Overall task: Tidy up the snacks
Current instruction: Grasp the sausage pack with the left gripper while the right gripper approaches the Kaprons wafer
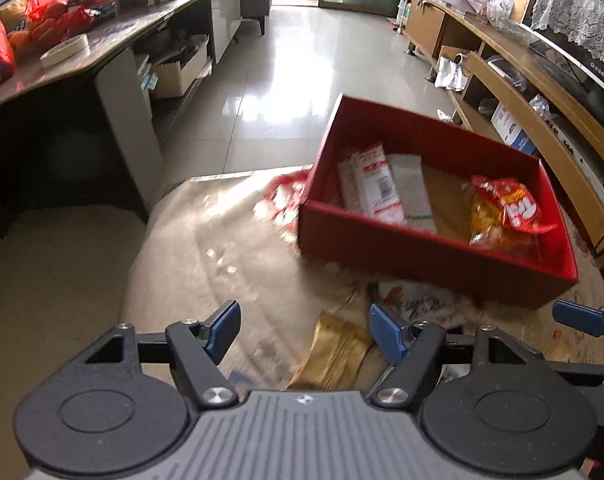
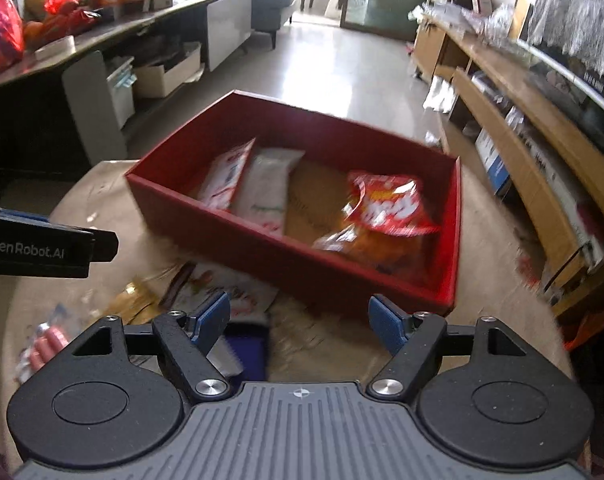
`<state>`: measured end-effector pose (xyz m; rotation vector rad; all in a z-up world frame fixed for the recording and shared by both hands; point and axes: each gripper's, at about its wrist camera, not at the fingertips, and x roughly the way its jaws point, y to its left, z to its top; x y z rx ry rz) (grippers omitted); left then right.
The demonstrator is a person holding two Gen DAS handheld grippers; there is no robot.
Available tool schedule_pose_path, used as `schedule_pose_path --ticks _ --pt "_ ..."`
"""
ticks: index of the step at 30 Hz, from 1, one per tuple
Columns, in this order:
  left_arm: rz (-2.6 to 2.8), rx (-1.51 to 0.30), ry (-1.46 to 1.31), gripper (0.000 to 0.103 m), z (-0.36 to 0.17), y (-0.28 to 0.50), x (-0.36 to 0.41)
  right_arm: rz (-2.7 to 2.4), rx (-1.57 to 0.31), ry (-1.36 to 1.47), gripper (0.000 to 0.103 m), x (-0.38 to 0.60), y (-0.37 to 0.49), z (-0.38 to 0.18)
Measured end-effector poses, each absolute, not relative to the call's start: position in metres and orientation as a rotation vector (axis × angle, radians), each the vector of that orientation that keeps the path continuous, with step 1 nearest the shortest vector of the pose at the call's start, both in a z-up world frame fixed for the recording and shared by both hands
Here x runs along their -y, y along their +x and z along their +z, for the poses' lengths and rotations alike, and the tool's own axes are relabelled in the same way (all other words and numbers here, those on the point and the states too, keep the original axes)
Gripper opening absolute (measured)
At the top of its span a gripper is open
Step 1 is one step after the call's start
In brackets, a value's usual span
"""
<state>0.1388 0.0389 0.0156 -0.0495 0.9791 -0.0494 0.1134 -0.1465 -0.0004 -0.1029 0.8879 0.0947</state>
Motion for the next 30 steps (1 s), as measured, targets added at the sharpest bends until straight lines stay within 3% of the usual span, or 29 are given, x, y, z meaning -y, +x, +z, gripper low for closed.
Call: schedule_pose_path --ticks 12,24,26,30 --pt "0.007 -1.089 -0.06 0.072 -0.019 0.101 -0.074 0.16 -0.938 -0.08 0.083 0.121 0.086 -0.011" --pt "-0.015 -1.159 -0.035 0.072 -0.047 0.113 -0.059 0.176 -0.943 -0.091 0.084 0.119 0.082 -0.012" --pt "-0.006 -1.162 -0.031 0.078 -0.052 0.117 -0.059 0.173 -0.945 -0.09 0.084 0.12 0.083 -0.013" --pt "0.012 -1.162 -0.004 0.08 -0.059 0.119 -0.055 0.172 -0.947 -0.086 0.084 0.121 0.084 -0.013"
